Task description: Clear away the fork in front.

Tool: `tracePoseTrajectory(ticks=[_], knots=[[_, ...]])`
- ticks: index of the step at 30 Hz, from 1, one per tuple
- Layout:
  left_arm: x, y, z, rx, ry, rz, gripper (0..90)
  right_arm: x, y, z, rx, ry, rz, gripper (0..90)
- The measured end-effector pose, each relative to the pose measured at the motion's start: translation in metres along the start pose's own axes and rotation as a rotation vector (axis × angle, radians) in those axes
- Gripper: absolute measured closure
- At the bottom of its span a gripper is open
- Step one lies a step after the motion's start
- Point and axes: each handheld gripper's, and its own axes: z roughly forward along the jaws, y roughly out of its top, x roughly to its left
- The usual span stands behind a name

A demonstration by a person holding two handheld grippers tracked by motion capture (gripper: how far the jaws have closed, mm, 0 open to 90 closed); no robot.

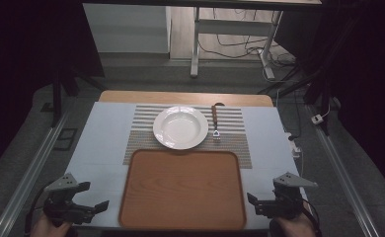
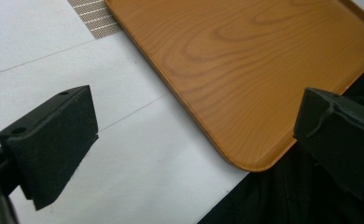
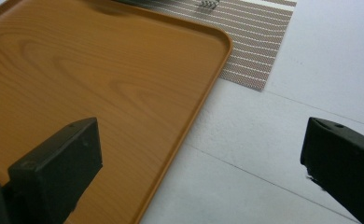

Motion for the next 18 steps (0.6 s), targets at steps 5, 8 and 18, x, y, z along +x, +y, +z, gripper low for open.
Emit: tracePoseTrajectory(ticks=[5,8,18], knots=[[-0.0007,0.0000,0.0000,0.004,0.001,0.009,0.0,-0.0003,0.0000,0.0001,-0.002,0.007,0.000,0.0],[-0.0005,0.0001,0.0002,0.005,0.001,0.009,0.0,0.0000,0.0001,-0.0001,0.003,0.008,-0.005,0.0],[-0.0014,0.0006,0.0014,0.012,0.005,0.016,0.0,0.0002,0.0004,0.0009,0.006,0.021,-0.008,0.0]])
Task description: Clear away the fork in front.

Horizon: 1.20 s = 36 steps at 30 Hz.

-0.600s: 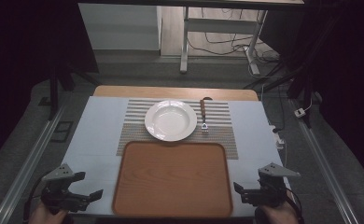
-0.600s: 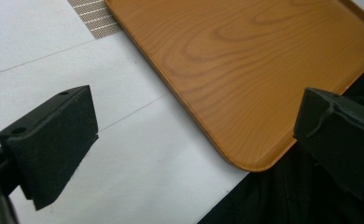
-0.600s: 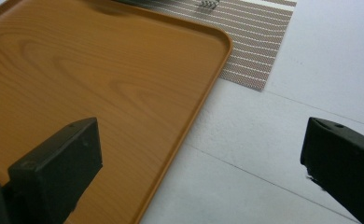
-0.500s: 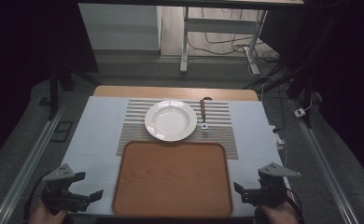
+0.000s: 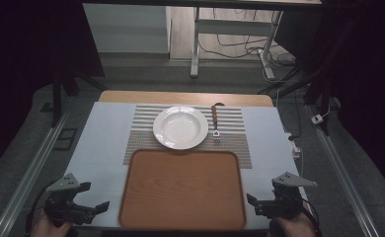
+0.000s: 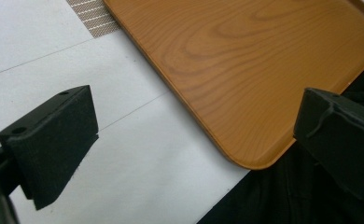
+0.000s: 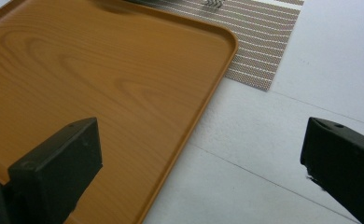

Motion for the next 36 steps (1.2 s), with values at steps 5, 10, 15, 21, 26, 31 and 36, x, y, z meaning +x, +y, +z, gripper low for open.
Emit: tracePoseTrajectory(ticks=[5,10,15,21,26,31,36], knots=[[0.000,0.000,0.000,0.004,0.000,0.001,0.0,0.000,0.001,0.000,0.009,0.007,-0.007,0.0],[-0.001,0.000,0.000,0.004,-0.002,0.003,0.0,0.002,0.001,0.001,0.015,0.002,-0.016,0.0],[0.000,0.000,0.000,0.000,-0.005,0.001,0.0,0.002,0.003,0.001,-0.001,0.007,-0.020,0.0],[0.001,0.000,0.000,0.001,-0.006,-0.003,0.0,0.004,0.005,0.002,-0.001,0.012,-0.041,0.0],[0.001,0.000,0.000,0.004,-0.013,-0.010,0.0,0.004,0.007,0.005,-0.004,0.016,-0.055,0.0],[0.002,0.000,0.000,0.008,-0.018,-0.009,0.0,0.005,0.009,0.006,0.006,0.025,-0.059,0.0],[0.002,0.000,0.001,0.014,-0.018,-0.005,0.0,0.004,0.014,0.011,0.019,0.054,-0.054,0.0]])
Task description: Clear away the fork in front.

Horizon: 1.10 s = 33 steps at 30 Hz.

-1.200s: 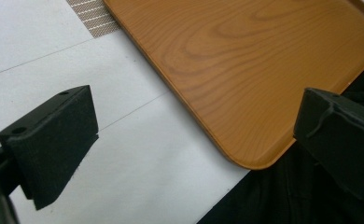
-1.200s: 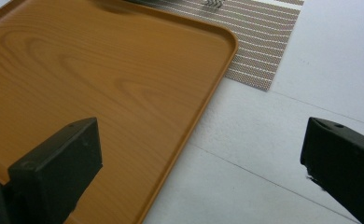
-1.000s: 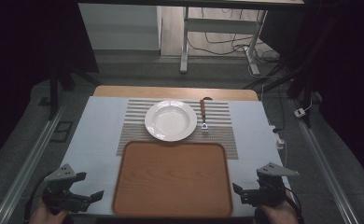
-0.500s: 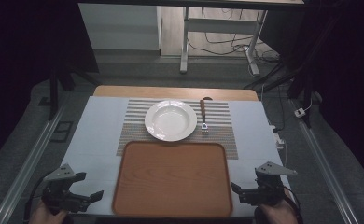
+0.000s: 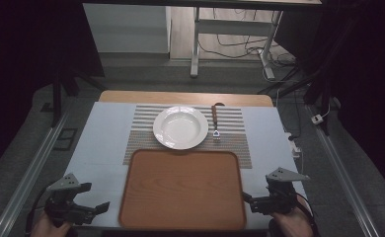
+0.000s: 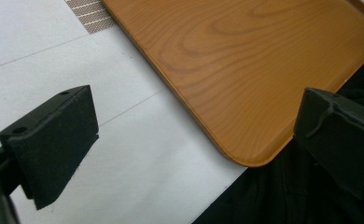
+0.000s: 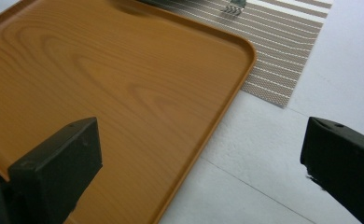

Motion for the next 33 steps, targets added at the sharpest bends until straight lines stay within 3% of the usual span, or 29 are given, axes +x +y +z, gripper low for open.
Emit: tracePoseTrajectory(ticks=[13,27,33], knots=[[0.000,0.000,0.001,0.009,-0.002,-0.003,0.0,-0.003,0.011,0.012,-0.008,0.044,0.017,0.0],[0.000,0.000,0.001,0.010,-0.004,-0.006,0.0,-0.003,0.024,0.030,0.012,0.055,-0.015,0.0],[0.000,0.000,0.001,0.012,-0.004,-0.006,0.0,0.000,0.032,0.041,0.048,0.047,-0.063,0.0]])
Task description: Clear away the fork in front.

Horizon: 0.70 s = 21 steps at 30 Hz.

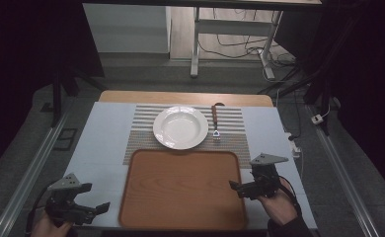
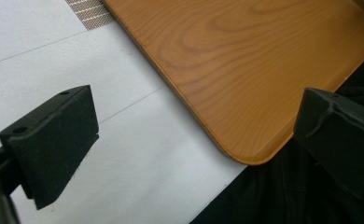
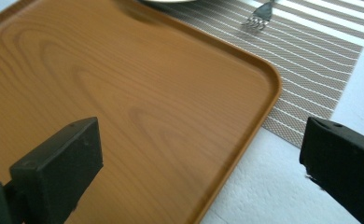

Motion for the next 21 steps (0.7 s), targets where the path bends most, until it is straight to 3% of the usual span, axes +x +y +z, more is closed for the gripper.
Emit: tracePoseTrajectory(ticks=[21], knots=[[0.000,0.000,0.000,0.001,0.000,0.001,0.0,0.001,0.032,0.048,0.065,-0.081,-0.163,0.0]])
